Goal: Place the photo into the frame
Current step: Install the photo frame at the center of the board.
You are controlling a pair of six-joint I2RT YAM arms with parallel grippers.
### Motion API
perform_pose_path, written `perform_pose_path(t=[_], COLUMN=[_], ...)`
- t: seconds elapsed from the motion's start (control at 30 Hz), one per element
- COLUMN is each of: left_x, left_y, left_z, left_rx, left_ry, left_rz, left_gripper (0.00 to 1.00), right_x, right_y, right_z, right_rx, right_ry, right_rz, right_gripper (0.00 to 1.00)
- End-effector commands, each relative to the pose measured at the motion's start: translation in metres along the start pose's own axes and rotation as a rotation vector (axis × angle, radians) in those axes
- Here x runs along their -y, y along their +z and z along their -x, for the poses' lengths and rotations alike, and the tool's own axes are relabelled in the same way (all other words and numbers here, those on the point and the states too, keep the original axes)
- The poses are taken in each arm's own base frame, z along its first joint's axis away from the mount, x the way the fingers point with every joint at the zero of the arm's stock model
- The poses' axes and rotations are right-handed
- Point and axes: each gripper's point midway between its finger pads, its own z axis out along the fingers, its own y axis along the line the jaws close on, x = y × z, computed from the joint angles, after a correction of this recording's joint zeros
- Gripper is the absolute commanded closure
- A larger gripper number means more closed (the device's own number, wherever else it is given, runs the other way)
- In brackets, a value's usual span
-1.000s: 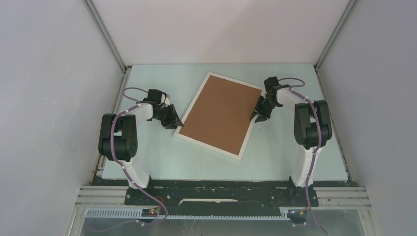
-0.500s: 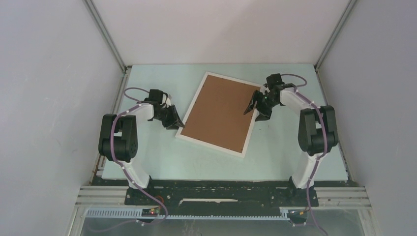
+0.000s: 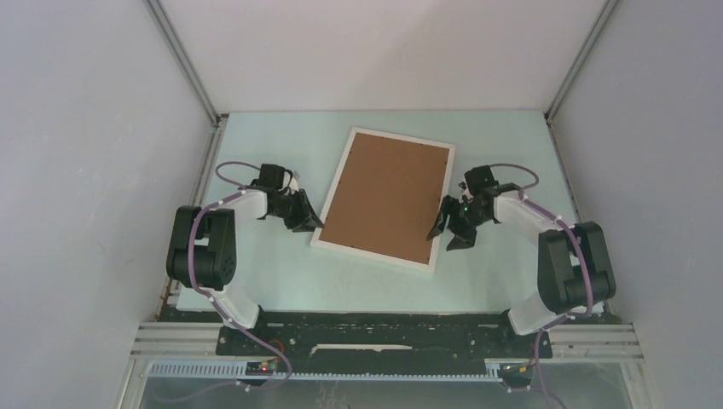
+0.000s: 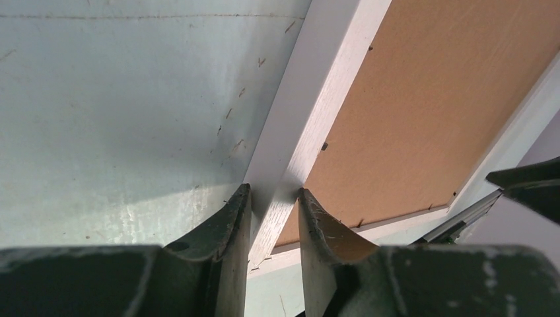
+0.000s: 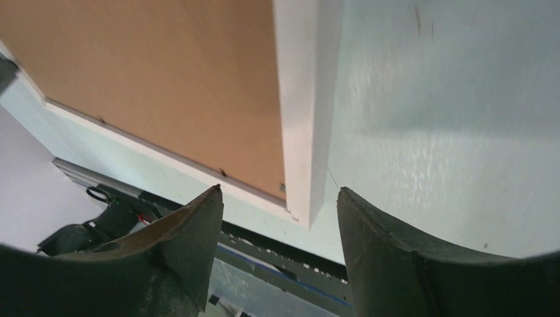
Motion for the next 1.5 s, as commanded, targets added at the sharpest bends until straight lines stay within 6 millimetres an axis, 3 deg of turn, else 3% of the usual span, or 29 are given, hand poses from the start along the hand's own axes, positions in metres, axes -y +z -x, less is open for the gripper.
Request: perform_pose_path(t=[0.0,0.13,0.43,1.03,1.47], left_x=[0.006,0.006,0.006,0.005,0.006], left_y=[-0.001,-0.001,-0.001,-0.001,-0.001], left_z=[-0.018,-0.017,-0.016,-0.016,-0.015], left_rx=[-0.039,-0.039,-0.037,-0.034,-0.034], left_ry=[-0.032,-0.023,-0.022,-0.022,-0.021], left_rz=[-0.030,-0.030,-0.030,-0.024,-0.027], left_gripper=[0.79,0.80,0.81,0.83,0.85], right_x=[0.002,0.001,0.006,0.020,0.038], right_y=[-0.002,0.008,0.019,0.034,0.039], right_z=[-0.023,-0.038,-0.044,-0.047,-0.047], right_rx=[0.003,-0.045,-0.067,-0.090,-0.053], right_ry=[-0.015,-0.036,-0.028,-0.029,-0.082], right_rz=[0.043,0.059,0.063,-0.015,-0.275], right_gripper=[0.33,0.45,0.60,0.67,0.73])
